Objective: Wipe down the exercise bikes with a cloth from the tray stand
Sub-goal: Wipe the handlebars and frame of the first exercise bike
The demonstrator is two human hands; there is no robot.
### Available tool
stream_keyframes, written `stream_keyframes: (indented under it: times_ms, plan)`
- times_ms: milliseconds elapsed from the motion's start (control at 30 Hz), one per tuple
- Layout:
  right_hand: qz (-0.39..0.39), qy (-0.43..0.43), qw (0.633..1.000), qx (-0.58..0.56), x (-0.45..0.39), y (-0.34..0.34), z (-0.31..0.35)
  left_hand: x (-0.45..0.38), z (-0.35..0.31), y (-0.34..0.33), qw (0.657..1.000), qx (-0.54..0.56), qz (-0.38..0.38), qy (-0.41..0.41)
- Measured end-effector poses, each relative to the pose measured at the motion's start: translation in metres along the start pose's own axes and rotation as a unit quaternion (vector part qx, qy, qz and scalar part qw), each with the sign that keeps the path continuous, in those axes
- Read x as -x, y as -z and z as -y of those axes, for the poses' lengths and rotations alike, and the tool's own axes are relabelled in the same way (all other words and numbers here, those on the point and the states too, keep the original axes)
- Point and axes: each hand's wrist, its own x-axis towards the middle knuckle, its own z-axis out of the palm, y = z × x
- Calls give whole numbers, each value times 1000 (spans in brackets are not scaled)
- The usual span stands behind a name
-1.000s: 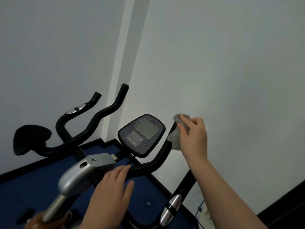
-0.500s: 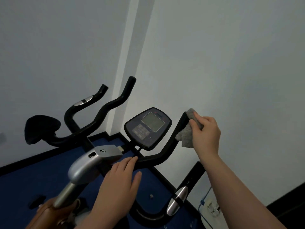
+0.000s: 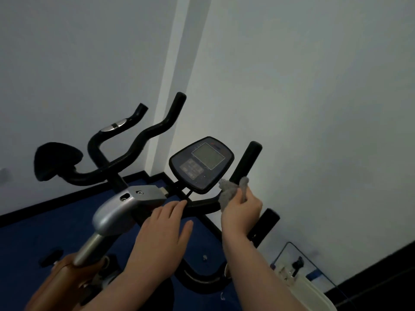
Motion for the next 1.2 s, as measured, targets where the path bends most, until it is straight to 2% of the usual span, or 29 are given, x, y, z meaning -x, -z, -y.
stream_keyframes:
  times_ms: [67, 100, 133, 167, 200, 233, 300, 333, 500, 567, 633, 733, 900, 967, 1100, 1133, 1200]
  plan:
    - [0, 23, 1000, 11, -9, 10, 5, 0, 1, 0, 1000, -2, 0, -3]
    - [-25, 88, 996, 23, -14, 16, 14, 0, 1, 0, 1000, 0, 2, -3]
    - [-58, 189, 980, 36, -20, 21, 27, 0, 1, 1, 1000, 2, 1, -2]
    - [-75, 302, 949, 60, -27, 25, 41, 1, 1, 1, 1000, 3, 1, -1]
    - [-59, 397, 909, 110, -35, 26, 51, 1, 1, 1, 1000, 4, 1, -2]
    - [-19, 455, 869, 194, -44, 26, 59, 1, 1, 1, 1000, 3, 2, -3]
    - [45, 491, 795, 354, -57, 21, 64, 1, 2, 1, 1000, 1, 4, -4]
    - [65, 489, 777, 391, -58, 19, 60, 1, 3, 1, 1000, 4, 4, -2]
    - [154, 366, 840, 371, -24, 8, 15, 2, 6, 2, 999, 33, 2, -2]
    - [228, 305, 865, 327, -28, 14, 19, 2, 6, 3, 1000, 30, -6, 0]
    - [278, 295, 856, 322, -39, 27, 35, 2, 5, 3, 1000, 26, -8, -4]
    - [189, 352, 863, 310, -50, 31, 47, 4, 3, 1, 1000, 14, -13, -2]
    - [151, 271, 913, 264, -2, 13, 13, 5, -1, 3, 1000, -16, -22, -5]
    - [156, 274, 915, 253, 20, 13, -1, 6, -4, 5, 999, -28, -28, -7]
    - [262, 253, 905, 222, 24, 22, 9, 11, -4, 13, 998, -41, -40, 7]
    - [256, 269, 901, 226, 15, 26, 17, 14, -3, 16, 998, -47, -40, 13]
    - [186, 320, 899, 236, -7, 33, 30, 22, 3, 20, 997, -69, -40, 21]
